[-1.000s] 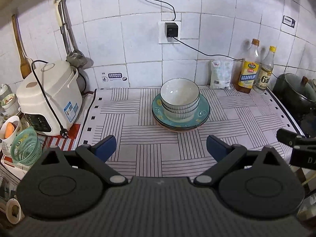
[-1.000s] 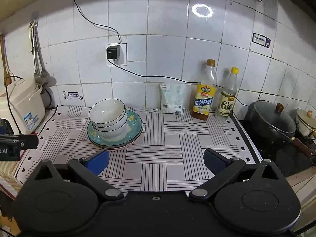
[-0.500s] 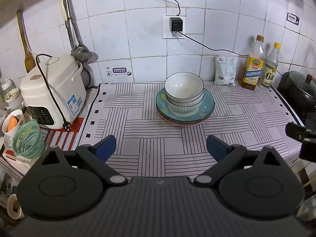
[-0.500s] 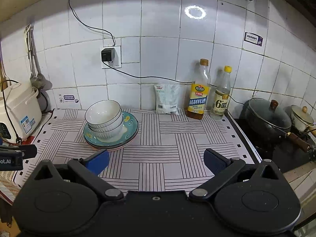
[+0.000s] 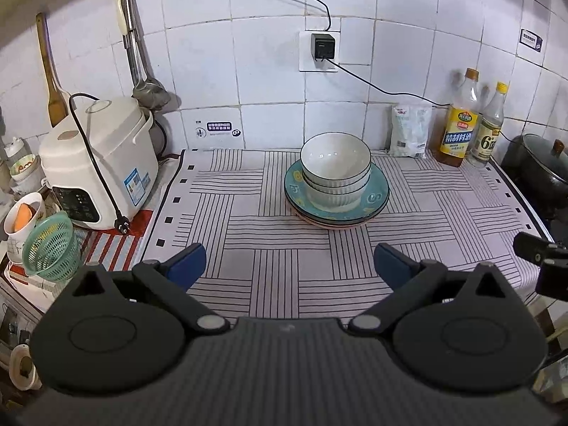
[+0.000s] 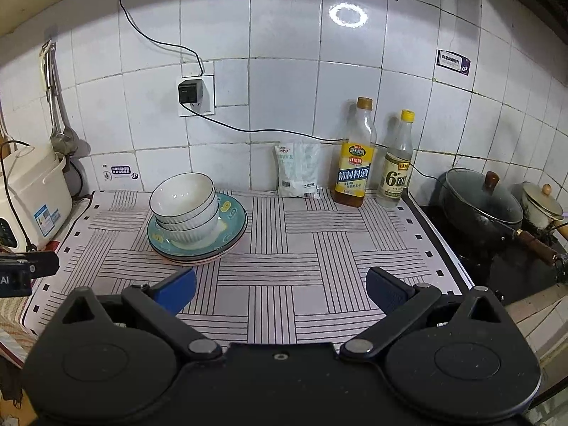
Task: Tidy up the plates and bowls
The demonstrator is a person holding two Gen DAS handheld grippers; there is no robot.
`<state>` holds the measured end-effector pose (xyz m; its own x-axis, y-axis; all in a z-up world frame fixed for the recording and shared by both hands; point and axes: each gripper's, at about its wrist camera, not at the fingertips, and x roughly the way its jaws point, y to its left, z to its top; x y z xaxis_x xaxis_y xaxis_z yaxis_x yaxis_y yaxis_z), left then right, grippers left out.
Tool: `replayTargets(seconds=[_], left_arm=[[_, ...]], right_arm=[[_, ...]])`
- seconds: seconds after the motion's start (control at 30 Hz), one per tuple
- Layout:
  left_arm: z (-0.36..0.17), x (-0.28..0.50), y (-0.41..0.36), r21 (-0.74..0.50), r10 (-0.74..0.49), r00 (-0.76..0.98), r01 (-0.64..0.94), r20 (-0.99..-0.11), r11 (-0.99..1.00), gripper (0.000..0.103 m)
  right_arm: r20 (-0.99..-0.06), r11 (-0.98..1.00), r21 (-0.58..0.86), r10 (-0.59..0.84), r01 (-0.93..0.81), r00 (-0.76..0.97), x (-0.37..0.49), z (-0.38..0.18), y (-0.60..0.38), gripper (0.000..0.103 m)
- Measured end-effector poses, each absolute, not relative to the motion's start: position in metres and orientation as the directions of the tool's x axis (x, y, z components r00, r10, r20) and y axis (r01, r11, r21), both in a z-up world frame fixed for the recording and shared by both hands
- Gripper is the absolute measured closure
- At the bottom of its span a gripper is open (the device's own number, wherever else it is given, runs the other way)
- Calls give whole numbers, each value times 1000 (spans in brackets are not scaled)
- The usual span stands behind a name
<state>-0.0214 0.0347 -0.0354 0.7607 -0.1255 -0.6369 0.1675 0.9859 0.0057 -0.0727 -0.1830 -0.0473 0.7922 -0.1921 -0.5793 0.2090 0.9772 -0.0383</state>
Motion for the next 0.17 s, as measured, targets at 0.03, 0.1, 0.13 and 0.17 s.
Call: replayTargets(seconds=[0.03, 0.1, 0.13, 0.17], left_arm=[[-36, -21, 35, 6, -126, 760, 168, -638, 986, 1], [-36, -21, 35, 7, -125, 761, 168, -637, 986, 1], [-36, -20, 35, 9, -124, 760, 168, -637, 986, 1], [-36, -20, 35, 7, -126, 759, 170, -639, 985, 1]], right_arm=[[-580, 977, -38, -191, 208, 791, -73, -48, -183, 0], [-581, 978, -38, -190, 206, 791, -72, -48, -183, 0], [-582, 978, -39, -190, 206, 791, -72, -49, -183, 0], [-582, 978, -40, -190, 205, 790, -72, -49, -183, 0]])
